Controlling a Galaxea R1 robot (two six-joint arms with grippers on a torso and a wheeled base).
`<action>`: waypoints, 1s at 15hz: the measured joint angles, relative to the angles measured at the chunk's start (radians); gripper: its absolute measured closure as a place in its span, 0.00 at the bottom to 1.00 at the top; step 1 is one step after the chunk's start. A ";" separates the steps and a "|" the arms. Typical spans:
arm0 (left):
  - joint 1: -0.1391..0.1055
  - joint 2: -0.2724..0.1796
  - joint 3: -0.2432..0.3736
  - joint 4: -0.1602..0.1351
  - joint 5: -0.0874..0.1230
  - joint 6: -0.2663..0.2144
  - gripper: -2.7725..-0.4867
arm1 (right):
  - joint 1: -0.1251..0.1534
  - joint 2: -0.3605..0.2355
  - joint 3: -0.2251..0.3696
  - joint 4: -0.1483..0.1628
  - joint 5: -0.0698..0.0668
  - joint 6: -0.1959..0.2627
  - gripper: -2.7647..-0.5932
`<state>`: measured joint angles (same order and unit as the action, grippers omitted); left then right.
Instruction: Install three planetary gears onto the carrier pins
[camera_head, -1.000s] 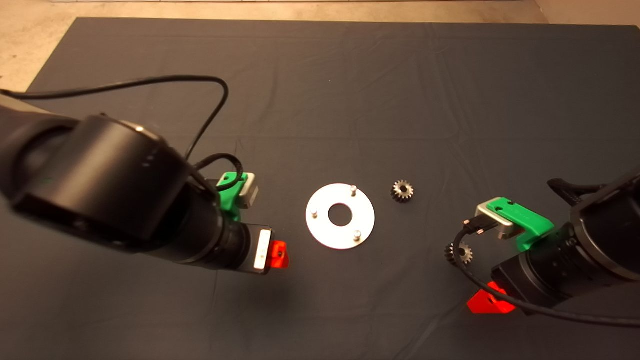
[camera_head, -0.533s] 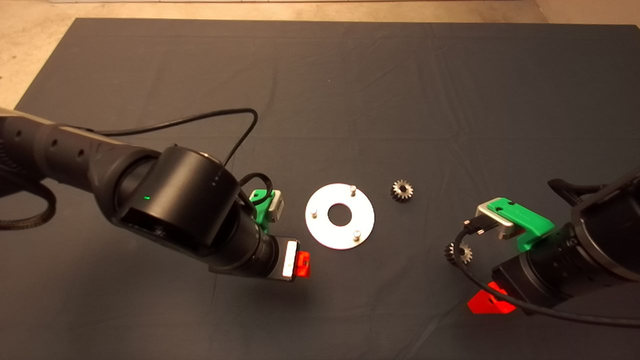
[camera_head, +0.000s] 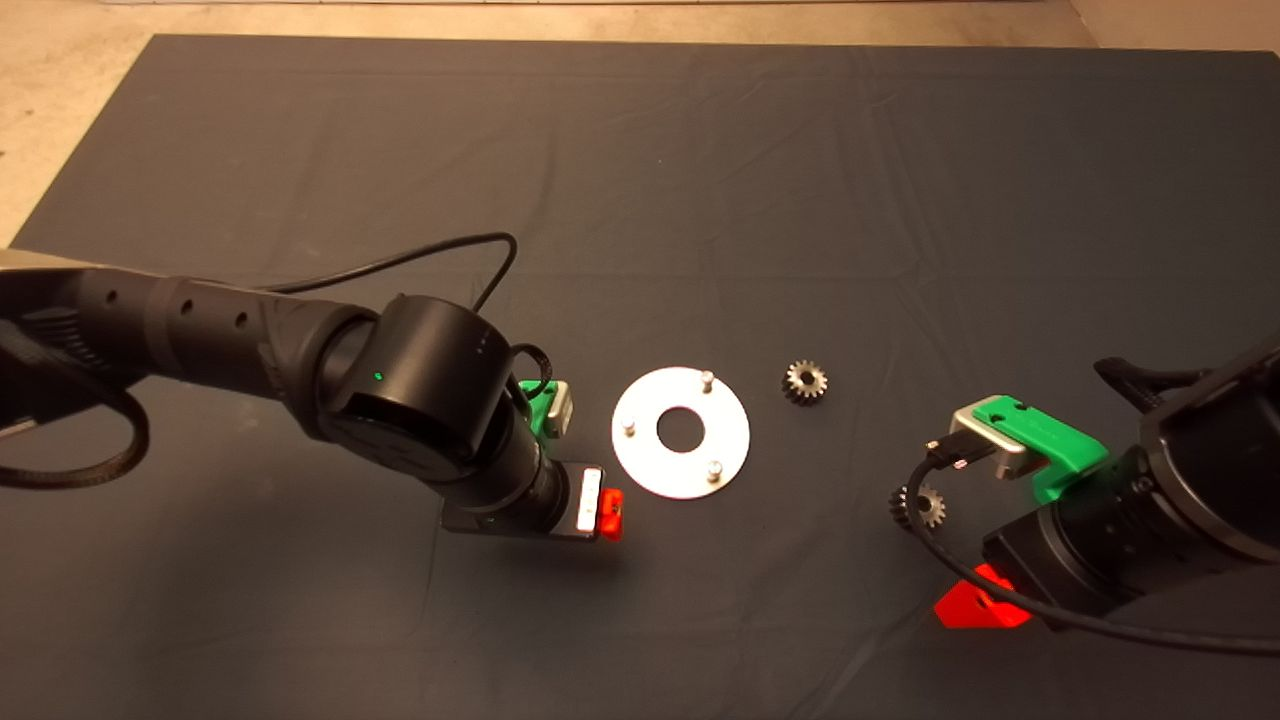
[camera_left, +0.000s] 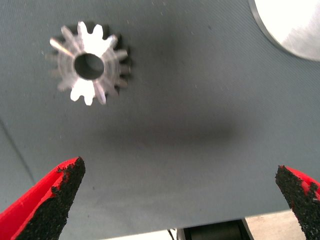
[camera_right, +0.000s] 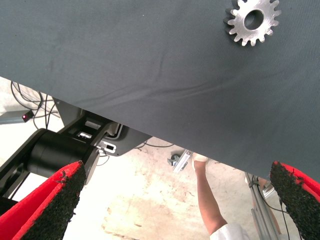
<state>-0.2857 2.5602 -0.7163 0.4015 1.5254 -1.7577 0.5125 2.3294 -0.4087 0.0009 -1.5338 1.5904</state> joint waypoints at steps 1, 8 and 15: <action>0.000 0.000 -0.011 0.000 0.000 0.007 0.00 | 0.000 0.000 0.000 0.000 0.000 0.000 0.01; 0.011 0.000 -0.073 0.008 0.000 0.045 0.00 | 0.000 0.000 0.000 0.000 0.000 0.000 0.01; 0.011 -0.034 -0.087 0.011 0.001 0.089 0.00 | 0.000 0.000 0.000 0.000 0.000 0.000 0.01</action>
<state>-0.2745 2.5263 -0.8038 0.4121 1.5260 -1.6683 0.5123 2.3297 -0.4087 0.0009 -1.5336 1.5904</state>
